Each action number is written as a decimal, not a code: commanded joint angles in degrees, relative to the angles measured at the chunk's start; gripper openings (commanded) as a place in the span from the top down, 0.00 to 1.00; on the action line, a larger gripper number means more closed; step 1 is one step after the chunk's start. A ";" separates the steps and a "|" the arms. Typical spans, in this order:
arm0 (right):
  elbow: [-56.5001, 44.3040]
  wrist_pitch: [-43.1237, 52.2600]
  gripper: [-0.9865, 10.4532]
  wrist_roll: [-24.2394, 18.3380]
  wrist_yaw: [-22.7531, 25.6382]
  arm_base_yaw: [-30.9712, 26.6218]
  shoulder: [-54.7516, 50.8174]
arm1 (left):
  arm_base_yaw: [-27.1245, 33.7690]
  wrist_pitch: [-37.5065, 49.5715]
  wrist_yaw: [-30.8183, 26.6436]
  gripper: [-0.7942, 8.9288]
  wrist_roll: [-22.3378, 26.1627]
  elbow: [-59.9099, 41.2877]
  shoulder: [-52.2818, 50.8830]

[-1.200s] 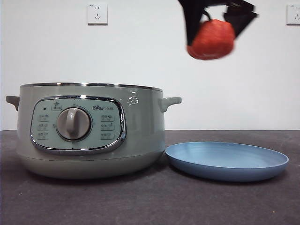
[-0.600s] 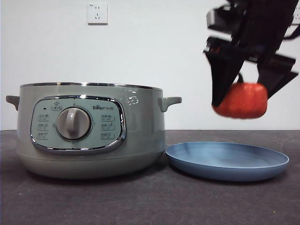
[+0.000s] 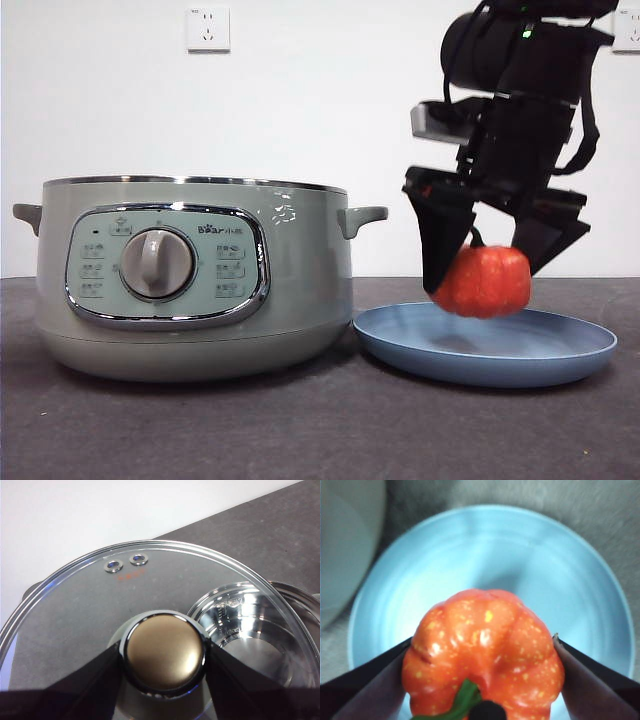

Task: Take the pumpkin out from the steamer,put the pumpkin in the blue plate,close the lid

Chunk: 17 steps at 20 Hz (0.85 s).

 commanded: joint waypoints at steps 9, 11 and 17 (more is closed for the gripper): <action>-0.26 -0.55 0.60 0.37 -0.09 0.11 3.65 | 0.00 2.54 4.35 0.93 0.39 0.98 -0.52; -0.26 -1.05 0.58 1.38 -0.11 0.13 3.65 | 0.00 2.40 8.24 0.93 0.42 0.98 -0.50; -0.26 -1.31 0.42 3.34 -0.11 0.13 3.61 | 0.00 2.38 11.61 0.93 0.42 0.98 0.24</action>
